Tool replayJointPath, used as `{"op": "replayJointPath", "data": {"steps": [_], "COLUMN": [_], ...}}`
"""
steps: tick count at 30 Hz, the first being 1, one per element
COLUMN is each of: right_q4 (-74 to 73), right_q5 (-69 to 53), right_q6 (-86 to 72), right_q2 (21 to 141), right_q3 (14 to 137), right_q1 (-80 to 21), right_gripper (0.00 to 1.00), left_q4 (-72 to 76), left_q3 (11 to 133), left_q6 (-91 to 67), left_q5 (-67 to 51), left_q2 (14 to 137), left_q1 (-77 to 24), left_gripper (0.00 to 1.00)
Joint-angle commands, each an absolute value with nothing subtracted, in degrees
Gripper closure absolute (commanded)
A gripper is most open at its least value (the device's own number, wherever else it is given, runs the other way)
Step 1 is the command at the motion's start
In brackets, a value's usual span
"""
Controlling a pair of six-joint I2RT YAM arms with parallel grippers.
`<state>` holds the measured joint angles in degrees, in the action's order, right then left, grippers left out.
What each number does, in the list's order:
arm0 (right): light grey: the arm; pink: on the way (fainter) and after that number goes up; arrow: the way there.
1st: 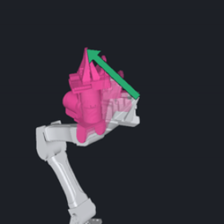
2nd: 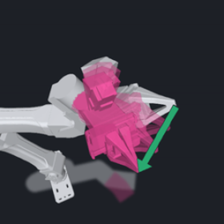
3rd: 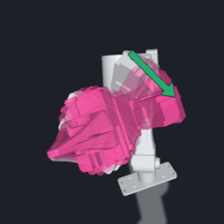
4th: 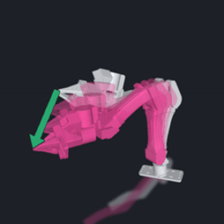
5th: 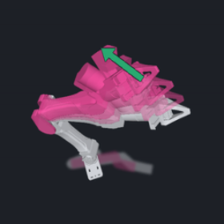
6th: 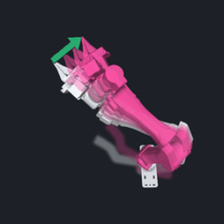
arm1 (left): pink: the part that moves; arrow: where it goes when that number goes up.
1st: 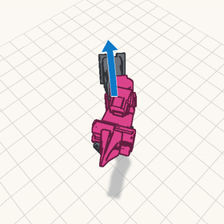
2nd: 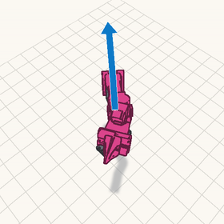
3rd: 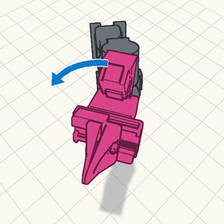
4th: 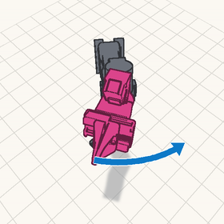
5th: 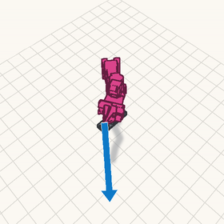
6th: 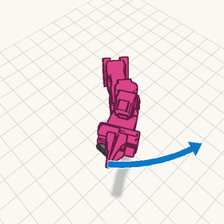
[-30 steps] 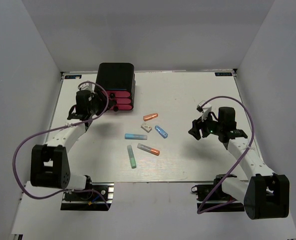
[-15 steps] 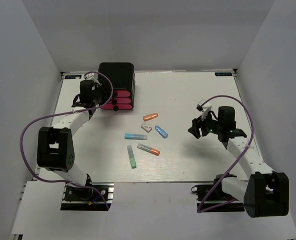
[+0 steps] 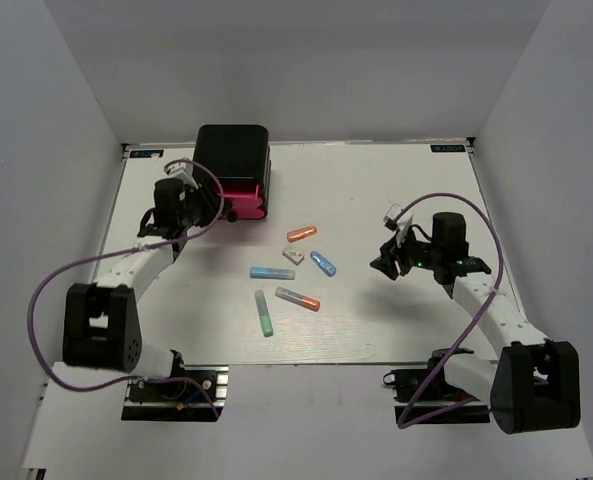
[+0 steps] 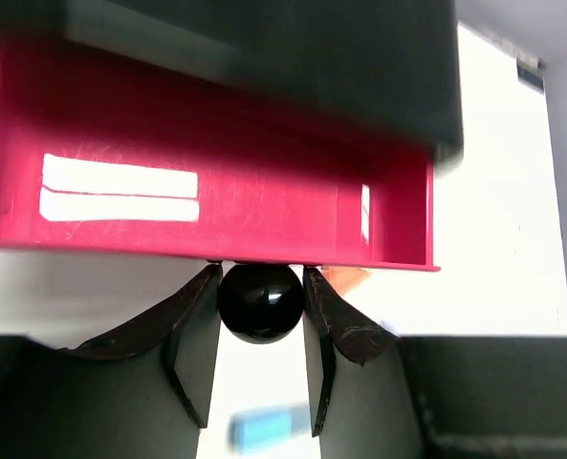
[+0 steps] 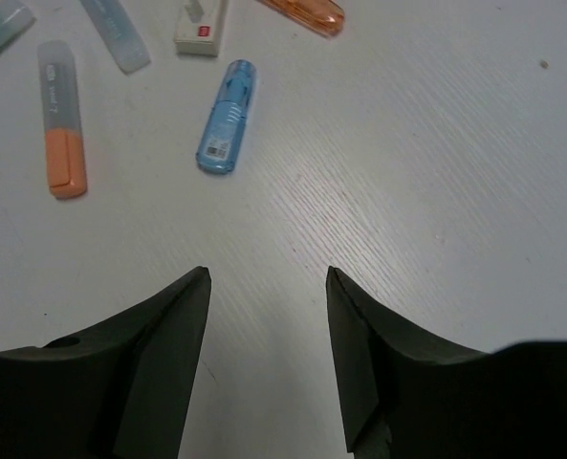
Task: Sort the stationery into containers
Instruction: Open the drawer in the storage box, then pick up the stationery from the center of the board.
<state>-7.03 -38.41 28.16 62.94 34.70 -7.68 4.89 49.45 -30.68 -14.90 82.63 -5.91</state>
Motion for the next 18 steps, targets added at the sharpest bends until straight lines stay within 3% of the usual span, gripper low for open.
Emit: {"op": "replayJointPath", "data": {"steps": [1, 4, 5, 6, 7, 9, 18], "right_q4": [-5.54, -5.98, -5.72, -5.71, -5.89, -5.80, -7.57], "right_q5": [-44.55, -46.84, -46.67, -46.41, -46.06, -43.43, -27.89], "right_q6": [35.23, 41.56, 42.70, 43.58, 43.94, 44.21, 32.27], "right_q2": [64.94, 68.88, 69.95, 71.09, 74.41, 77.85, 92.46], "right_q3": [35.59, 37.44, 38.75, 40.50, 42.26, 44.72, 55.36], "right_q1": [-9.66, -12.21, -13.43, -14.93, -15.72, -18.97, -27.85], "right_gripper": [0.41, 0.38, 0.36, 0.36, 0.34, 0.33, 0.33], "left_q4": [3.25, 1.85, 1.06, 0.36, 0.35, -1.75, -9.14], "left_q3": [43.87, 41.58, 41.57, 41.57, 41.57, 41.57, 40.43], "left_q6": [-29.09, -28.56, -28.56, -28.56, -28.56, -28.56, -27.34], "left_q5": [-16.17, -15.64, -15.64, -15.12, -15.12, -14.59, -11.34], "left_q2": [74.55, 70.58, 70.58, 69.79, 69.79, 69.18, 60.04], "left_q1": [-5.89, -5.89, -5.89, -5.89, -5.89, -5.89, -5.89], "left_gripper": [0.83, 0.77, 0.70, 0.59, 0.39, 0.23, 0.12]}}
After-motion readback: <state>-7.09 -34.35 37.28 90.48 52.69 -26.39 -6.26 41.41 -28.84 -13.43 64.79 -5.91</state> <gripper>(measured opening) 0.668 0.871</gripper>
